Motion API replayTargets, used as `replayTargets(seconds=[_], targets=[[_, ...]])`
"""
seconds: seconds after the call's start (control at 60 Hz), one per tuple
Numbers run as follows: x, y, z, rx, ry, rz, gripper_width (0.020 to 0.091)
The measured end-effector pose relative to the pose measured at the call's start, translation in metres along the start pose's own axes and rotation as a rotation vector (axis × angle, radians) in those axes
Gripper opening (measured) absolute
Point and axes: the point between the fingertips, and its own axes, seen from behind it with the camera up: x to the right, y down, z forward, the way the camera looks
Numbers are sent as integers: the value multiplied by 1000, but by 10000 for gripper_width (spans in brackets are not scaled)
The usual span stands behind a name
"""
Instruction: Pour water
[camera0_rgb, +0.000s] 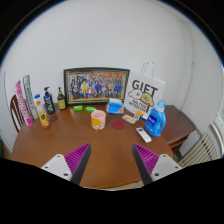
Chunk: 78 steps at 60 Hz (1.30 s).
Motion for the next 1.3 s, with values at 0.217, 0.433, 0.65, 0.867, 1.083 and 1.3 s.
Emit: replayTargets(seconds=[0.217,0.433,0.65,0.867,1.083,1.3], targets=[[-42,8,23,0,-50,-24,854],[-158,10,49,-5,-117,-44,861],[-309,6,92,22,-214,-32,857],[-435,-25,165,111,-297,-47,857],[-491,-54,256,169,-286,-39,858],[-498,-54,311,192,-245,-12,575]])
